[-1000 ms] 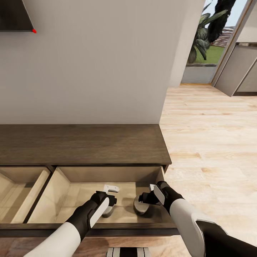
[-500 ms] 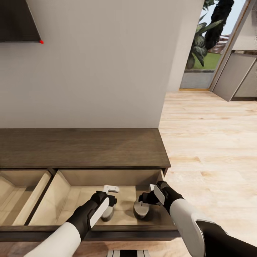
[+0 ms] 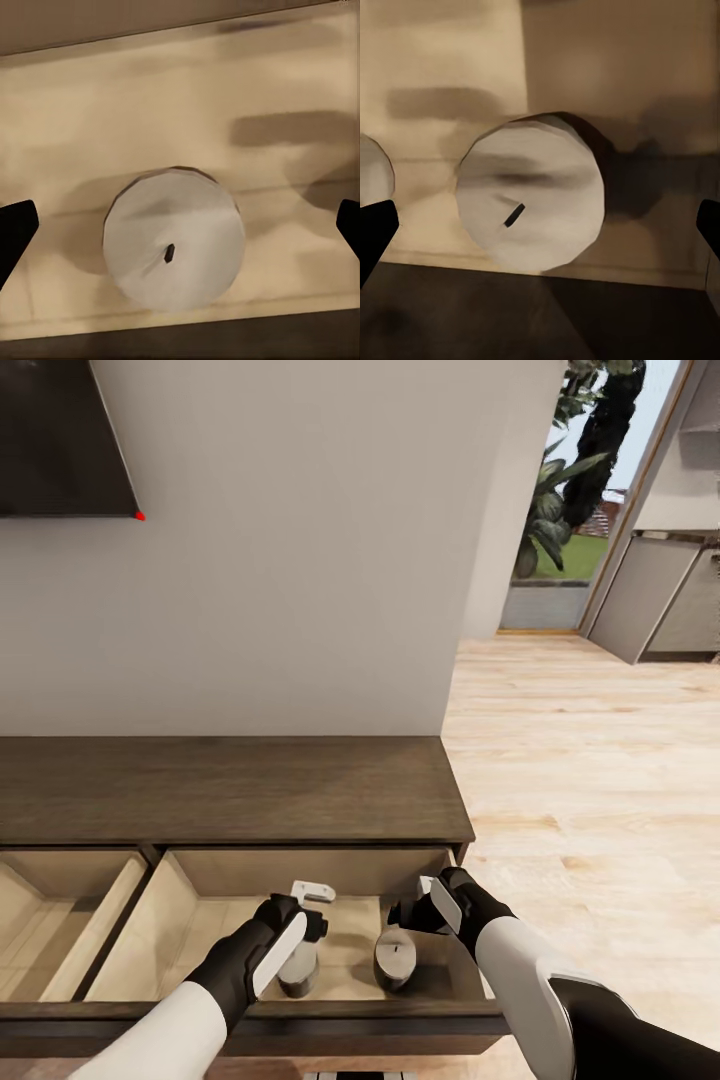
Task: Place each of the two pumpkins and all three candles from the living room inside a cabinet in the living room (use any cabinet), then make sure every cabinet is closed, and position the cauldron so it is next to a table in the living room.
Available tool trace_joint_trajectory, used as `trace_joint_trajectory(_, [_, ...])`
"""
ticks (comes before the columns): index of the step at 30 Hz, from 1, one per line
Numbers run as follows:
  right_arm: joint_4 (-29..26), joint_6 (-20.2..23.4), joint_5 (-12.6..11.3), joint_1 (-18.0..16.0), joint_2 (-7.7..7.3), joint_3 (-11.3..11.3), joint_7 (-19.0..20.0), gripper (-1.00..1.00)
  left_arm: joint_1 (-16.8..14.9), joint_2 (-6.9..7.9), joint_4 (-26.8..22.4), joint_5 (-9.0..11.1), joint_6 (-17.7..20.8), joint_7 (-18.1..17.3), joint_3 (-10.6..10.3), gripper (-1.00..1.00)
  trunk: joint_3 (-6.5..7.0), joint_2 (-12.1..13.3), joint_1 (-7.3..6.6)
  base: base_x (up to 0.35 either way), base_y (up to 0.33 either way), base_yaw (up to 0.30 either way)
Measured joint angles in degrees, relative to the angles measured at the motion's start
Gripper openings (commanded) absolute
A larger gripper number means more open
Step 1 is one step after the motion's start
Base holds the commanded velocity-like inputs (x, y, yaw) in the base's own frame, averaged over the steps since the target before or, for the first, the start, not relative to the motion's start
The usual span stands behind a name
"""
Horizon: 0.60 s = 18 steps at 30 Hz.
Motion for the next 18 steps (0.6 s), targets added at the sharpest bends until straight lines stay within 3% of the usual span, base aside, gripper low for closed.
trace_joint_trajectory(8, [0.0, 0.0, 0.0, 0.02, 0.0, 0.0, 0.11, 1.0, -0.04, -0.02, -0.41, 0.34, 1.56, 0.29, 0.16, 1.0, 0.01, 0.0, 0.0, -0.004, 0.0, 0.0])
trace_joint_trajectory(18, [0.0, 0.0, 0.0, 0.01, 0.0, -0.01, 0.14, 1.0, -0.04, 0.0, -0.54, 0.23, 1.61, 0.39, 0.17, 1.0, 0.01, 0.01, 0.01, -0.101, 0.0, 0.0])
